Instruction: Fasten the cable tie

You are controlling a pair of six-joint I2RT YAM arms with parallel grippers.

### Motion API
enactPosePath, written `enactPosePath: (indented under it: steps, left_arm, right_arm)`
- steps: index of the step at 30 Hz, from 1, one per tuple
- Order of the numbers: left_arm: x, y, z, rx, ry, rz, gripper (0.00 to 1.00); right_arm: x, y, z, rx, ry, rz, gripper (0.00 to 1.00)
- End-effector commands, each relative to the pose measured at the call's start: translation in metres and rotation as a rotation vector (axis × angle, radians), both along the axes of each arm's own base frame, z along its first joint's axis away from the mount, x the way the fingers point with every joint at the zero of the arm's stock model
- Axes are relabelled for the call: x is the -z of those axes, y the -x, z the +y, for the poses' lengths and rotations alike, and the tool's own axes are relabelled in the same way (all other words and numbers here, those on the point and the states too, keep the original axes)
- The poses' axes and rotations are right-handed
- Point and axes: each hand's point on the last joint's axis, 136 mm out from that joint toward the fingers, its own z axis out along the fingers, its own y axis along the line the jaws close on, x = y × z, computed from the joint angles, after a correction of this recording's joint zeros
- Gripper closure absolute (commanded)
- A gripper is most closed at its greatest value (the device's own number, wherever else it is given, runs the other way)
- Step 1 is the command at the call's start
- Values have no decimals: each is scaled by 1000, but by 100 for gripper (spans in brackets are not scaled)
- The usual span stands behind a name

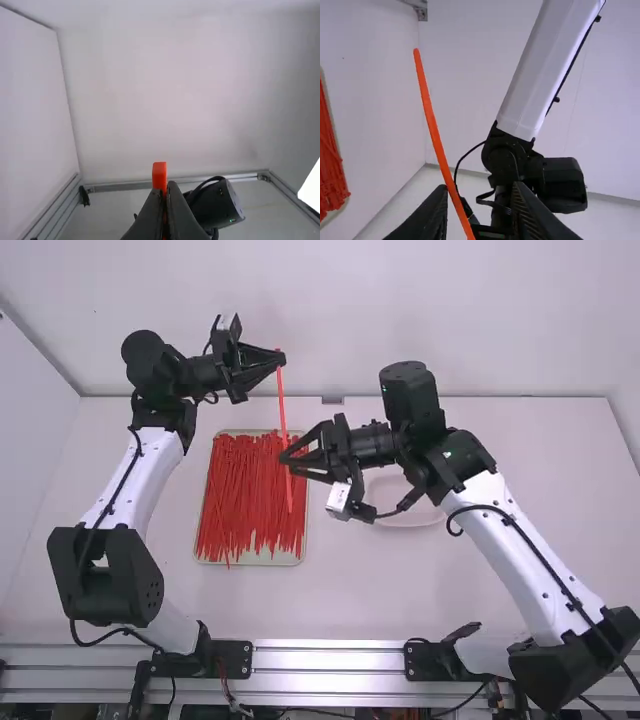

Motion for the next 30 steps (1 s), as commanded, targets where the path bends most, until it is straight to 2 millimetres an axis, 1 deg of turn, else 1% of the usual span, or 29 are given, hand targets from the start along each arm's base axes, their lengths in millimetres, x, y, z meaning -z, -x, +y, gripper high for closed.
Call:
enactPosePath:
  steps: [1, 4, 6, 7, 9, 10, 15, 17, 18, 19, 21, 25, 27, 30]
  left_arm:
    - [-5, 5, -3, 5, -2, -23, 98]
    - [-5, 5, -3, 6, -2, -24, 98]
    - [-5, 6, -3, 7, -2, -24, 98]
    - [-5, 6, -3, 9, -3, -24, 98]
    - [-4, 6, -3, 10, -3, -24, 98]
    - [-4, 6, -3, 10, -3, -23, 98]
    - [-5, 5, -3, 1, -9, -53, 98]
    - [-5, 5, -3, -3, -24, -109, 98]
    - [-4, 6, -3, -1, -28, -119, 98]
    - [-4, 7, -3, 1, -41, -162, 98]
    - [-3, 10, -4, 12, -72, -264, 98]
    - [-1, 14, -5, 28, -109, -388, 98]
    - [0, 14, -5, 29, -120, -426, 98]
    - [6, 11, -5, 18, -145, -481, 98]
  right_arm:
    - [-1, 7, 6, -39, -6, 17, 66]
    - [0, 11, 8, -51, -3, 20, 66]
    - [0, 13, 9, -57, -1, 21, 67]
    - [0, 13, 10, -58, -2, 22, 71]
    - [0, 12, 9, -57, -2, 21, 81]
    - [0, 12, 9, -56, -2, 22, 100]
    - [1, 8, 6, -41, 2, 32, 100]
    - [0, 6, 7, -11, 15, 122, 100]
    - [0, 6, 7, -5, 17, 138, 100]
    - [-1, 4, 7, 19, 26, 193, 100]
    - [-2, 4, 8, 57, 50, 378, 100]
    - [-3, 7, 11, 106, 86, 632, 100]
    - [-6, 4, 11, 115, 79, 660, 100]
    - [-6, 2, 6, 135, 89, 768, 100]
